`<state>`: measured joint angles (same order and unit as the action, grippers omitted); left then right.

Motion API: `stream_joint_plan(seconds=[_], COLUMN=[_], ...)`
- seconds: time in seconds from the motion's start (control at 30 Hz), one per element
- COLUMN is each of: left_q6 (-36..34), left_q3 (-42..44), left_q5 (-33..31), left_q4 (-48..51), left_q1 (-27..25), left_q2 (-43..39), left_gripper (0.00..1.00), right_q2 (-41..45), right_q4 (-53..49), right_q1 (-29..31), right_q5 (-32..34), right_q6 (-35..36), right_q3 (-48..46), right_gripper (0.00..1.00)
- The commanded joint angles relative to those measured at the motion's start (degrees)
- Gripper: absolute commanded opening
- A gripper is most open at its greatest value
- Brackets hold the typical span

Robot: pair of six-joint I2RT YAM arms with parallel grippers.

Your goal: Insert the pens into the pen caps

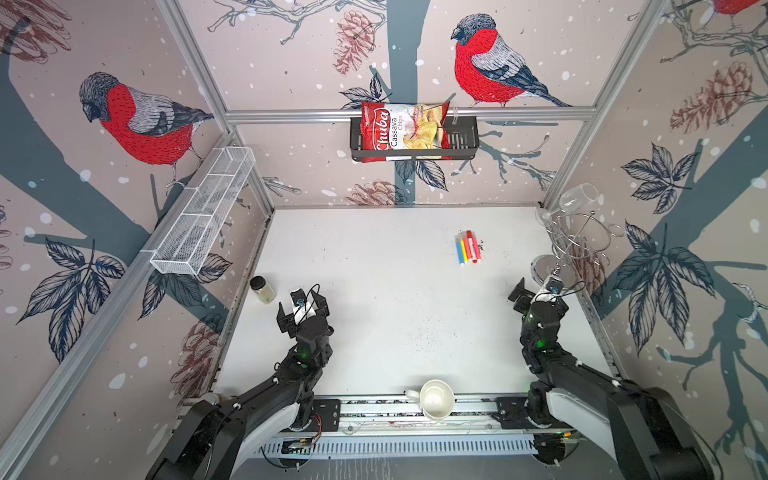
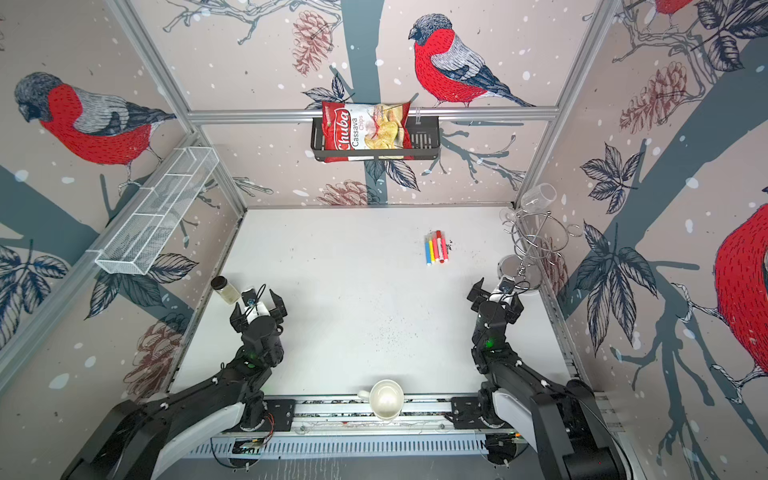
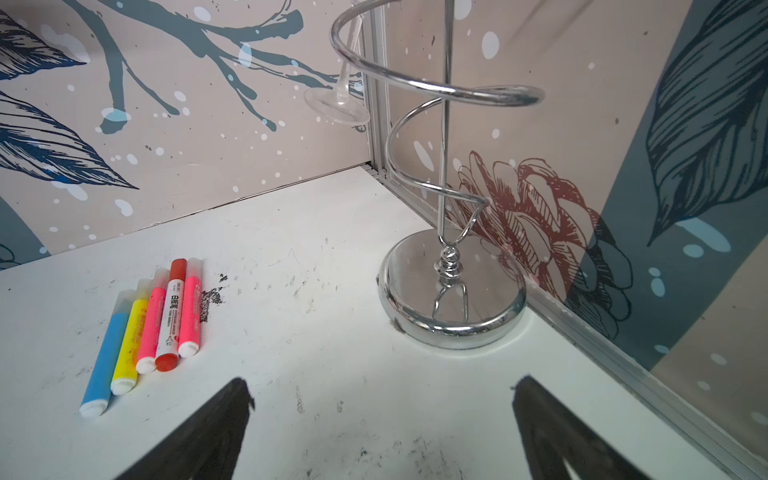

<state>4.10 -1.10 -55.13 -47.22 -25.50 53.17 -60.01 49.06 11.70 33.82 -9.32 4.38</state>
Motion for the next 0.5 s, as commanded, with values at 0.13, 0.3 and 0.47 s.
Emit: stream_joint_plan(seconds=[0.13, 0.3, 0.47], left_q6=[-2.02, -6.13, -9.82], left_q3=[-1.86, -0.87, 0.05], left_q5=[-0.45, -0.02, 0.24], left_q4=[-12.45, -23.07, -33.93], left_q1=[1.48, 1.78, 1.99], left_q2=[7.61, 12.92, 18.58], left_gripper=[0.89, 0.89, 0.89], right_q2=[-8.73, -11.53, -11.53], right_q4=[13.9, 18.72, 23.42], right_q1=[-0.35, -0.45, -1.52], right_q5=[-1.62, -2.53, -3.09], right_q6=[3.18, 4.53, 5.14], right_q3=[2.48, 2.69, 0.55], right_gripper=[0.99, 1.0, 0.99])
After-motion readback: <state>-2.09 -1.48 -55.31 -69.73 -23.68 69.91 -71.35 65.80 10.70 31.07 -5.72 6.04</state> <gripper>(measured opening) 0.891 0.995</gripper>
